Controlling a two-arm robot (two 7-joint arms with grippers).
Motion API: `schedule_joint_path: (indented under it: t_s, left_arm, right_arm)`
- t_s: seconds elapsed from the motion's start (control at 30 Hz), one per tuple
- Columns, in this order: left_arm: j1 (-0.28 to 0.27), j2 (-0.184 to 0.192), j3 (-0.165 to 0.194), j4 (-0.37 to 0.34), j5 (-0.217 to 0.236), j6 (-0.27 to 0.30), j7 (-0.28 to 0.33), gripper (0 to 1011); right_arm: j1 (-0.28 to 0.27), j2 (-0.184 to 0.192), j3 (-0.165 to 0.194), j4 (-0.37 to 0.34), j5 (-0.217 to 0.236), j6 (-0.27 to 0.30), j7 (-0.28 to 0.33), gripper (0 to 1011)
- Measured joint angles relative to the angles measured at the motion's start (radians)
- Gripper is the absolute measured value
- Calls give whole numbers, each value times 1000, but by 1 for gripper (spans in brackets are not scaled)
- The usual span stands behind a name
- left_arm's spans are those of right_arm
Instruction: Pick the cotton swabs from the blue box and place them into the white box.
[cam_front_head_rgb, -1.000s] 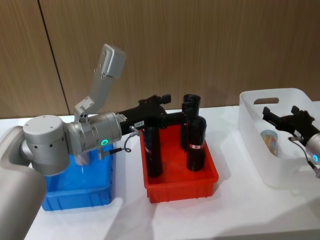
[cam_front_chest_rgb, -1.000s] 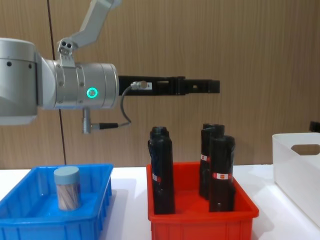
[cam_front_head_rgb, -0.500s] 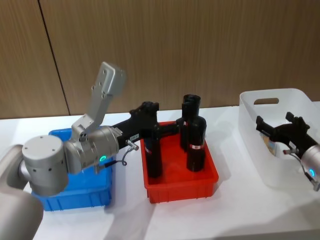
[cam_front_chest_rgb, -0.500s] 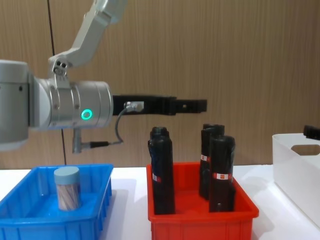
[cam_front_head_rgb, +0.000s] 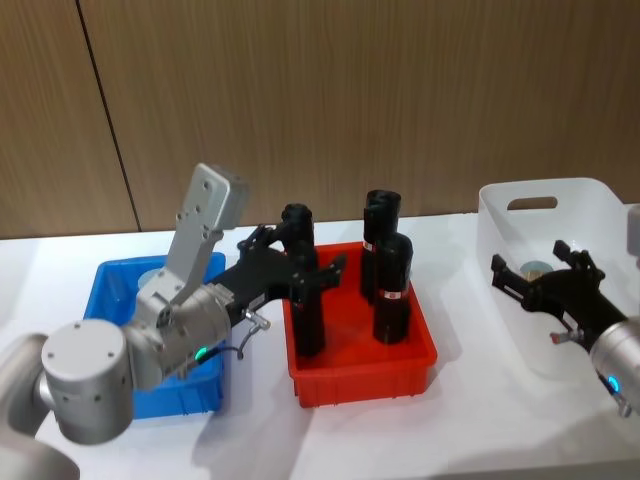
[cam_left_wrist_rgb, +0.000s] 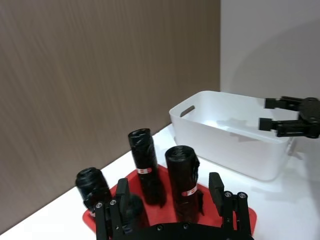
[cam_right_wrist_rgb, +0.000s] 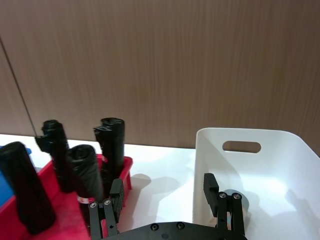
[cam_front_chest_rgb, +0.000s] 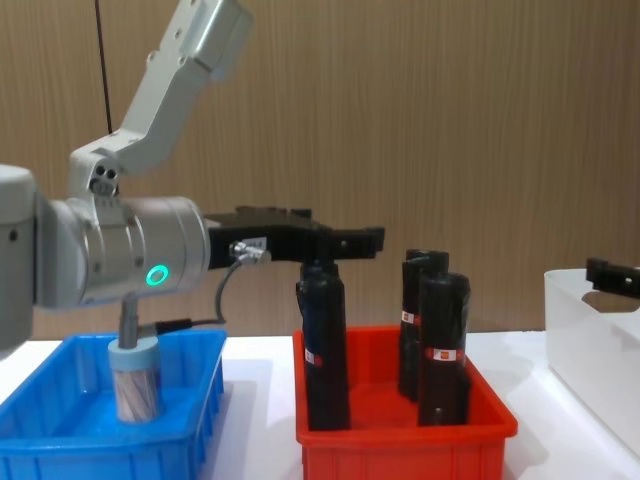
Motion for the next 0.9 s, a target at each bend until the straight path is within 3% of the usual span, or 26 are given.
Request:
schedule_joint_path:
  t_s: [0.6, 0.9]
  left_arm:
    - [152, 54, 25, -160, 66, -79, 239, 1003]
    - [225, 81, 38, -238, 98, -117, 355, 1003]
  right_arm:
    - [-175, 26, -49, -233, -37, -25, -47, 1002]
    - [-219, 32, -61, -291, -46, -30, -59, 1002]
